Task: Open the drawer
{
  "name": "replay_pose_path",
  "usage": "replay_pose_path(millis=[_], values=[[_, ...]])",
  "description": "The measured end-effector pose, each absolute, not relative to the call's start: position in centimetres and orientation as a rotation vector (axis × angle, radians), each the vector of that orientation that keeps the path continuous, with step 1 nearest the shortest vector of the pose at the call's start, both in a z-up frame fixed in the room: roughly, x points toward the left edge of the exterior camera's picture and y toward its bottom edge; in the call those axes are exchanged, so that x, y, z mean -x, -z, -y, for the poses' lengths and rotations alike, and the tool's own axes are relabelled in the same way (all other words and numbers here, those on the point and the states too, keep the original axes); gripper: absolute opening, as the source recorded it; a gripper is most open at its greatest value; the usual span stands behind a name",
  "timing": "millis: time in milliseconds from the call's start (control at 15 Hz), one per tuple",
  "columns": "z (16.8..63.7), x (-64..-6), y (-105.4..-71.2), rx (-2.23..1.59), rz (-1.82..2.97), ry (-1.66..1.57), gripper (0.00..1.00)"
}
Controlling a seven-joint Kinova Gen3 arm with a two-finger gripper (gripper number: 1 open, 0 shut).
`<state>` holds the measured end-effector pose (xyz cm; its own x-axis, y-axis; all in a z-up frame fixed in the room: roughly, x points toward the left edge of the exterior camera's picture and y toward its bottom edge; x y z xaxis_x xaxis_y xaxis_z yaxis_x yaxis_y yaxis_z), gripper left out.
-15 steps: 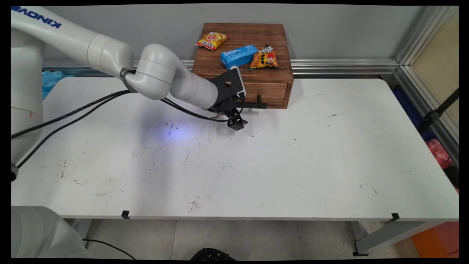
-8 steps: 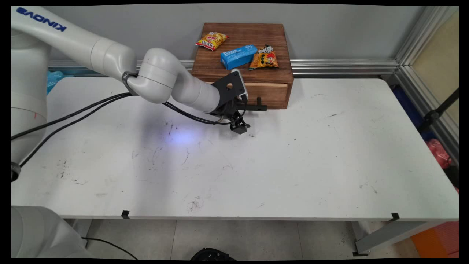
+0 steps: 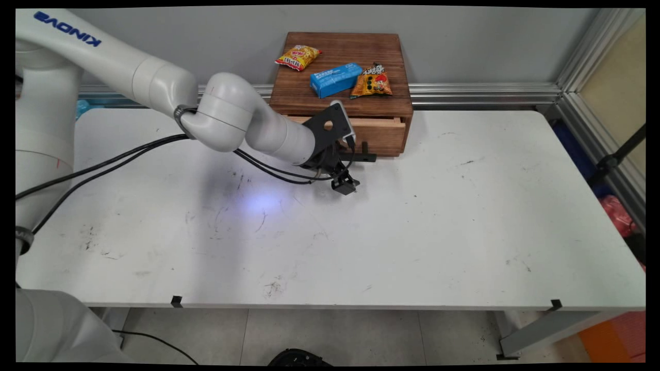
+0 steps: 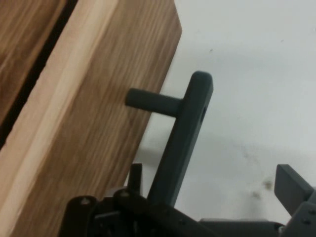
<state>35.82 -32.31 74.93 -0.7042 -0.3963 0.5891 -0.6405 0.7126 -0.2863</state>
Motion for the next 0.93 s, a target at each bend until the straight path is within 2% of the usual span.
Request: replay_pose_path(millis=[933], values=[[29.9, -33.8, -75.7, -0.906, 2.389, -0.572, 1.0]])
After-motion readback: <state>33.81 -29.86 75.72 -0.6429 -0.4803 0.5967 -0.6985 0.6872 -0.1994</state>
